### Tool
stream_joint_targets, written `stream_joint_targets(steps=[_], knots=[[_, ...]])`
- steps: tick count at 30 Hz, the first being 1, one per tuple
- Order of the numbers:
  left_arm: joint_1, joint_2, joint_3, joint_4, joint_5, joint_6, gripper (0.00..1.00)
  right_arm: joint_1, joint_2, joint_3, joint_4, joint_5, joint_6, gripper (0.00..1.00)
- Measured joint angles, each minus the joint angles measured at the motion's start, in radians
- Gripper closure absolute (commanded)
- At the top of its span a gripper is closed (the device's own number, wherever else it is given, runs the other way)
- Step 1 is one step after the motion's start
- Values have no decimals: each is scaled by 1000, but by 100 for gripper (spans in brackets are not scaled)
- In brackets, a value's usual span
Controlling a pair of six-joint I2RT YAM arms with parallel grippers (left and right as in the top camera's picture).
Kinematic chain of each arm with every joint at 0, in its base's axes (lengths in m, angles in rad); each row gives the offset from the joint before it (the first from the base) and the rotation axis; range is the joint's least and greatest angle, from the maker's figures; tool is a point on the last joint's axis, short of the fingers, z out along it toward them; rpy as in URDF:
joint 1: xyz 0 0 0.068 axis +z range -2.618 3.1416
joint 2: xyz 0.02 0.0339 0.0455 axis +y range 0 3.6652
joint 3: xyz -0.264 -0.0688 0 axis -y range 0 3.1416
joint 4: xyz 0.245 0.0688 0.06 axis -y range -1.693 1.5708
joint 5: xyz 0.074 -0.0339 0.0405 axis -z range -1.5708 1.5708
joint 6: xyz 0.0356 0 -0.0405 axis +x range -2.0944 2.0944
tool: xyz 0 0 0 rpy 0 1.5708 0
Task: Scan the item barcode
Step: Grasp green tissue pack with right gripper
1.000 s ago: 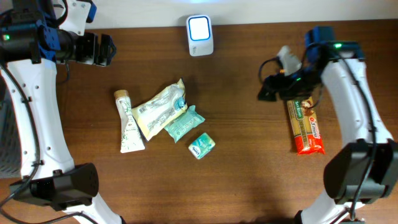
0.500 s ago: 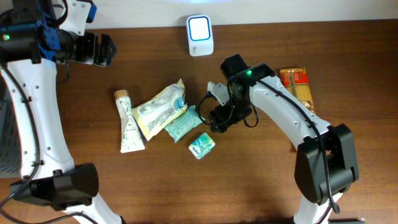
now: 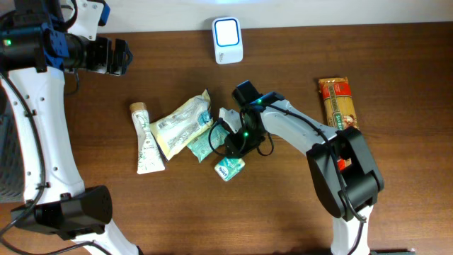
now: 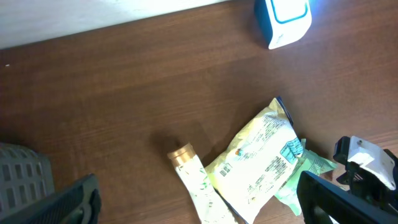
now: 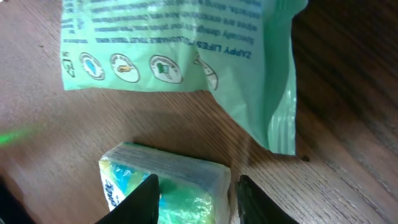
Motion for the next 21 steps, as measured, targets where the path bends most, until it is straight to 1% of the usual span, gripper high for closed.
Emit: stream_joint_targets(steps=[2, 3, 5, 8, 9, 10, 11, 12, 14, 15, 16, 17, 18, 19, 20, 21], knots=[[0, 0, 0, 0, 0, 0, 1, 0, 16, 0, 0, -2, 9, 86], [0, 0, 0, 0, 0, 0, 1, 0, 17, 0, -1, -5, 13, 96], [0, 0, 0, 0, 0, 0, 1, 0, 17, 1, -16, -9, 16, 96], [0, 0, 0, 0, 0, 0, 1, -27, 25, 82, -166, -45, 30, 96], [0, 0, 0, 0, 0, 0, 1, -64, 20, 140, -190, -52, 64, 96], [0, 0, 0, 0, 0, 0, 1, -86, 16, 160, -198, -50, 100, 96], [0, 0, 0, 0, 0, 0, 1, -139, -8, 182, -216, -6, 188, 96], [0, 0, 0, 0, 0, 0, 1, -189, -39, 187, -230, 47, 246, 96], [0, 0, 0, 0, 0, 0, 1, -277, -62, 196, -308, 152, 308, 96], [0, 0, 0, 0, 0, 0, 1, -301, -62, 192, -328, 191, 314, 87], [0, 0, 0, 0, 0, 0, 1, -316, -62, 184, -340, 219, 307, 71], [0, 0, 0, 0, 0, 0, 1, -317, -62, 182, -338, 207, 240, 59], [0, 0, 0, 0, 0, 0, 1, -312, -62, 181, -331, 156, 116, 53], [0, 0, 0, 0, 0, 0, 1, -298, -62, 181, -298, 137, 59, 47], [0, 0, 0, 0, 0, 0, 1, -253, -62, 181, -232, 125, -1, 32], [0, 0, 0, 0, 0, 0, 1, -185, -62, 181, -199, 128, -33, 22]])
